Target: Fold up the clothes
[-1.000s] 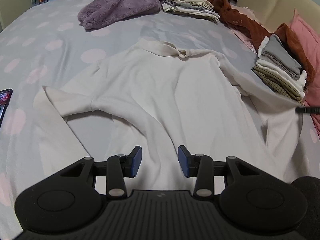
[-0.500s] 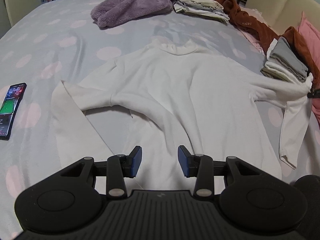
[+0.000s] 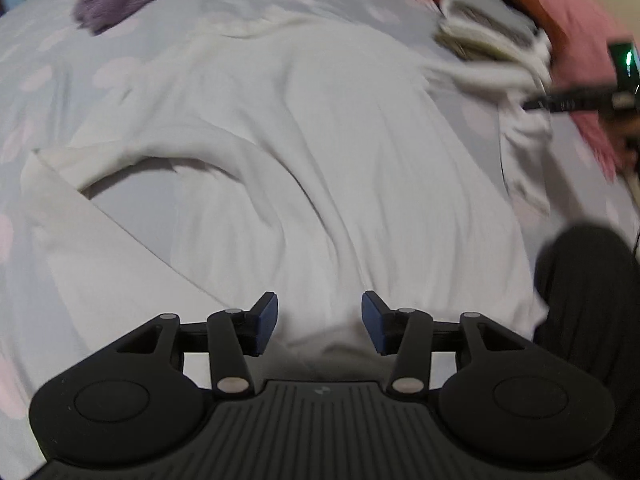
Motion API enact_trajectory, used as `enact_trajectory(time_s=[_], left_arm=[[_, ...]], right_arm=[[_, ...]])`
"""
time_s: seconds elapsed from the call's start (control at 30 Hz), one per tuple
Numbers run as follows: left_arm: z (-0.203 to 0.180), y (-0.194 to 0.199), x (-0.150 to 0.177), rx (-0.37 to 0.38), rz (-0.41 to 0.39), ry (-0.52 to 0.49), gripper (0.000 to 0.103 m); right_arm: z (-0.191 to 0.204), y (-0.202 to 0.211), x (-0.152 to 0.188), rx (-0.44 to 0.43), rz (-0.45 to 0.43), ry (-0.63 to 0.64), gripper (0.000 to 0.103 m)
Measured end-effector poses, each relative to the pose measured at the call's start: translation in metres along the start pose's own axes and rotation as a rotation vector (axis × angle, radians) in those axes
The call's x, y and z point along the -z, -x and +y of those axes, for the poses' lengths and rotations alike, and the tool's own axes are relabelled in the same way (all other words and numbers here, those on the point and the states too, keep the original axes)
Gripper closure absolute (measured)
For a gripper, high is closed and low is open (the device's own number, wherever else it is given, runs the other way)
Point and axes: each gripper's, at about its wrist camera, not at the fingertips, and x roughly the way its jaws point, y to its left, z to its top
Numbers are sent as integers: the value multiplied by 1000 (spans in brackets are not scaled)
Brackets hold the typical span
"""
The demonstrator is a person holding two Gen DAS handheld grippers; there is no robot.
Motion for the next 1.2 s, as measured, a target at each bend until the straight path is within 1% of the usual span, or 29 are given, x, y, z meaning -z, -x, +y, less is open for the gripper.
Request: enact_trajectory(time_s=[0.07,0.13,0.17,0.2,0.23,0.33,0.47,0.6,0.63,0.7,0.73,0.8,0.87,0.93,1.1,1.2], left_arm=[[-2,-4,5,10,27,-22,58],[1,-8,8,45,61,-15,58],[3,-9,9,47,72,-7,58],[7,-10,10,34,88,1,58],[9,-10,12,14,104,7,58],[18,-9,18,-22,135,33,58],[24,-9,30,-21,167,73,58],[25,-17,33,-25,166,93,60],[26,-19,34,-26,165,98,62],[29,-20,33,-31,157,128,80],[31,-20,33,-34,154,142,84],[37,-20,32,-35,149,169,95],[42,-19,33,-25,143,188,100],[44,-17,33,-14,136,197,101],[44,-9,35,-25,133,187,102],[53,9,34,-43,95,220,102]], right_arm=[[31,12,8,-130,8,61,66],[66,21,17,-312,42,101,66],[84,25,21,-372,57,135,65],[102,28,25,-432,73,170,65],[119,31,29,-482,86,202,65],[164,37,39,-554,110,280,63],[206,40,50,-595,125,357,60],[228,38,64,-588,143,407,60],[230,37,65,-585,145,416,60],[233,38,68,-576,146,429,60],[234,38,69,-573,147,430,60],[233,38,69,-570,150,424,60],[232,38,70,-567,150,419,60],[232,37,70,-563,150,414,60],[232,36,70,-559,146,410,60],[231,37,71,-560,140,420,60]])
